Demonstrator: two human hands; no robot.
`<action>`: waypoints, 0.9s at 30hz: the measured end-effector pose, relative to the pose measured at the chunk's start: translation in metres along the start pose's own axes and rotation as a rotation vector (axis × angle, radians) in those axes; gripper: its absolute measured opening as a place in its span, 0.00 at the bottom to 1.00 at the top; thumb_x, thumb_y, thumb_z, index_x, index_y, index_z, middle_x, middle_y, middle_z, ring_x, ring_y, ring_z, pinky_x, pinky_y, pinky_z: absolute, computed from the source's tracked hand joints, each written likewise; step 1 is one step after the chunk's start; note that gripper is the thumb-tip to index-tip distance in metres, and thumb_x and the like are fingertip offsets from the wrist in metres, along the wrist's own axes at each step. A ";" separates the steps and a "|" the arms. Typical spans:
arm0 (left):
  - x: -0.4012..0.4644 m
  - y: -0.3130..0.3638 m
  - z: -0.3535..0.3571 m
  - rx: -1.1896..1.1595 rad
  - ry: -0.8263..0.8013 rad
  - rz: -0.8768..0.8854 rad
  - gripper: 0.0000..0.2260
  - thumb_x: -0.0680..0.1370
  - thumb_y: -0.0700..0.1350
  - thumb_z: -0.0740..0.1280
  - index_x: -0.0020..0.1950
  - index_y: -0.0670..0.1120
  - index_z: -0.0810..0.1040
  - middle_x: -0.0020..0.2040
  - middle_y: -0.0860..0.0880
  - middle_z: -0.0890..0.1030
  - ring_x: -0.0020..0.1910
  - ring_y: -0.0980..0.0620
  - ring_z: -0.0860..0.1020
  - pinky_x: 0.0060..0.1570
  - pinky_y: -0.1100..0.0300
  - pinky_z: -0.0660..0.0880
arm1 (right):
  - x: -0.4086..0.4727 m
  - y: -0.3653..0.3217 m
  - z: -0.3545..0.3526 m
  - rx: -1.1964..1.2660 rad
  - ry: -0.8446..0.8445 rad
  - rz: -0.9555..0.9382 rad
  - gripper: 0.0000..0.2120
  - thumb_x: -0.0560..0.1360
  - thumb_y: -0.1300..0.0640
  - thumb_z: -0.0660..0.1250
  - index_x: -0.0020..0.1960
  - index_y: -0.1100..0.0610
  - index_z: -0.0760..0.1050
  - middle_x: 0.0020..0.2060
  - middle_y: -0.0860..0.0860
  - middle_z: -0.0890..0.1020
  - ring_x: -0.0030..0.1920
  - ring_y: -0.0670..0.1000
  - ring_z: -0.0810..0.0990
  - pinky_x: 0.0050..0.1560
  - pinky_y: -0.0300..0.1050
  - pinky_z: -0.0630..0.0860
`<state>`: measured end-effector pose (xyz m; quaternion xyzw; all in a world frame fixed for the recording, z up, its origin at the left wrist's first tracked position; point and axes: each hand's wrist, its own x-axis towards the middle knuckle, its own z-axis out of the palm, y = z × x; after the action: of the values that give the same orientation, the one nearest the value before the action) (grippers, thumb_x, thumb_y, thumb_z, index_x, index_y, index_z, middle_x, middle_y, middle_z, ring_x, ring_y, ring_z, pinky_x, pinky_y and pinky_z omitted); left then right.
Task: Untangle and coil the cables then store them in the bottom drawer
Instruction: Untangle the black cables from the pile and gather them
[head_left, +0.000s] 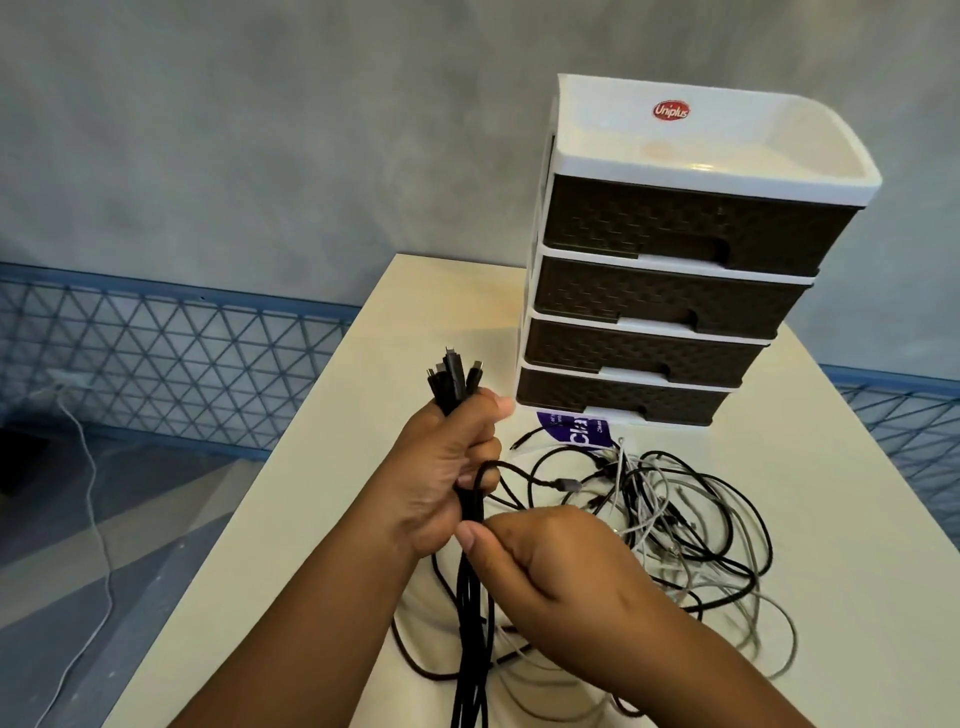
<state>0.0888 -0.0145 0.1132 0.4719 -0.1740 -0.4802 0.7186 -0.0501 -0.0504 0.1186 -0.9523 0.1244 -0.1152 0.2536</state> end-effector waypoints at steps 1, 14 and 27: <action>0.000 -0.003 -0.002 0.017 -0.008 -0.007 0.11 0.72 0.39 0.72 0.43 0.47 0.69 0.30 0.52 0.61 0.24 0.58 0.60 0.22 0.66 0.60 | 0.000 0.000 0.001 -0.043 0.051 -0.024 0.21 0.81 0.41 0.50 0.32 0.49 0.59 0.24 0.47 0.65 0.28 0.49 0.68 0.30 0.47 0.63; -0.009 0.003 0.000 -0.007 -0.159 0.006 0.14 0.64 0.32 0.58 0.46 0.45 0.68 0.29 0.52 0.63 0.24 0.58 0.59 0.24 0.66 0.55 | 0.000 0.017 0.006 0.348 0.211 0.141 0.28 0.74 0.29 0.54 0.35 0.52 0.74 0.28 0.46 0.72 0.29 0.44 0.71 0.30 0.39 0.64; -0.013 0.010 0.007 -0.012 -0.232 -0.061 0.11 0.80 0.42 0.59 0.38 0.46 0.64 0.30 0.50 0.59 0.24 0.58 0.58 0.23 0.66 0.57 | 0.034 0.026 -0.049 0.953 0.564 0.266 0.15 0.82 0.52 0.57 0.45 0.60 0.77 0.25 0.51 0.69 0.26 0.48 0.63 0.25 0.38 0.60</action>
<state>0.0830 -0.0064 0.1278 0.4140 -0.2388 -0.5543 0.6814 -0.0367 -0.1045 0.1522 -0.6412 0.2406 -0.3756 0.6245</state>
